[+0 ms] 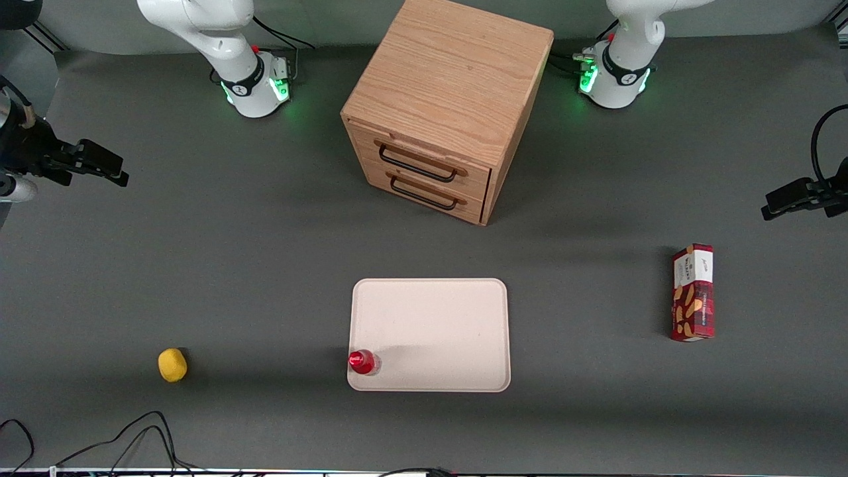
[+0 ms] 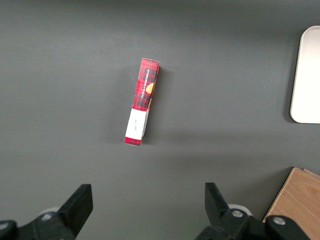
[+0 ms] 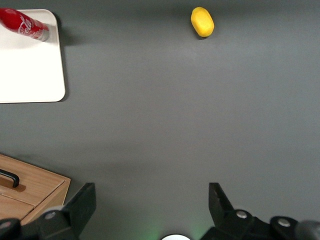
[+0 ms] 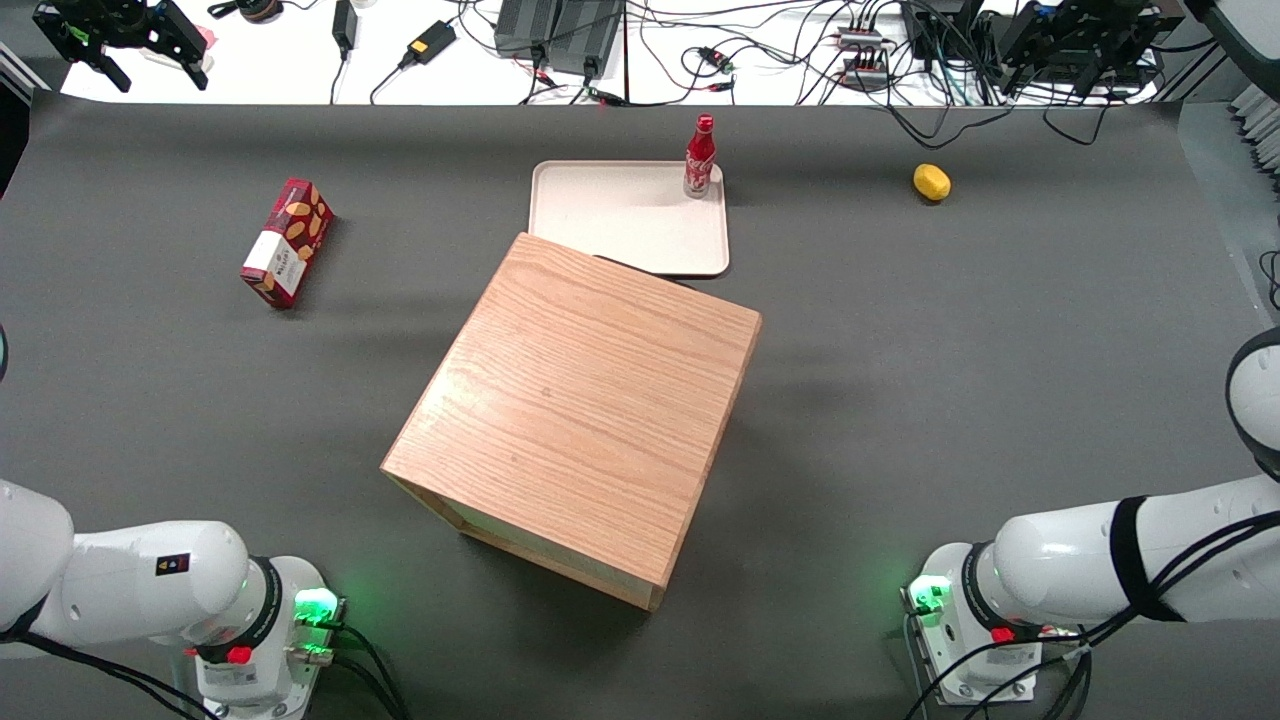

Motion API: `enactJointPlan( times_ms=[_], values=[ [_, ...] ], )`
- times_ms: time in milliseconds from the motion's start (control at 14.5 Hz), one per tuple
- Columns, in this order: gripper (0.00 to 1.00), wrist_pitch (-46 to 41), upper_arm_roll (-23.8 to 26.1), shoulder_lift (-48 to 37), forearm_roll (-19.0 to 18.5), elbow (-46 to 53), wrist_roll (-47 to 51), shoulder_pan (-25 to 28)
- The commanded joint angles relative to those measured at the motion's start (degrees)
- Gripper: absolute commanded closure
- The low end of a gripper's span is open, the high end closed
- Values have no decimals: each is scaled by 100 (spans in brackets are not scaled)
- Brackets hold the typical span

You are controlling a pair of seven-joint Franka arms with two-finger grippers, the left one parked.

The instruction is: Open upper drawer

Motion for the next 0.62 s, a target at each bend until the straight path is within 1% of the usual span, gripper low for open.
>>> enactJointPlan(
  times_ms=[0, 277, 484, 553],
  values=[
    [0, 6, 245, 67, 308, 117, -18, -40],
    [0, 14, 948, 295, 379, 320, -36, -40],
    [0, 23, 1537, 646, 379, 643, -36, -5],
    [0, 32, 1808, 743, 379, 680, -36, 4]
  ],
)
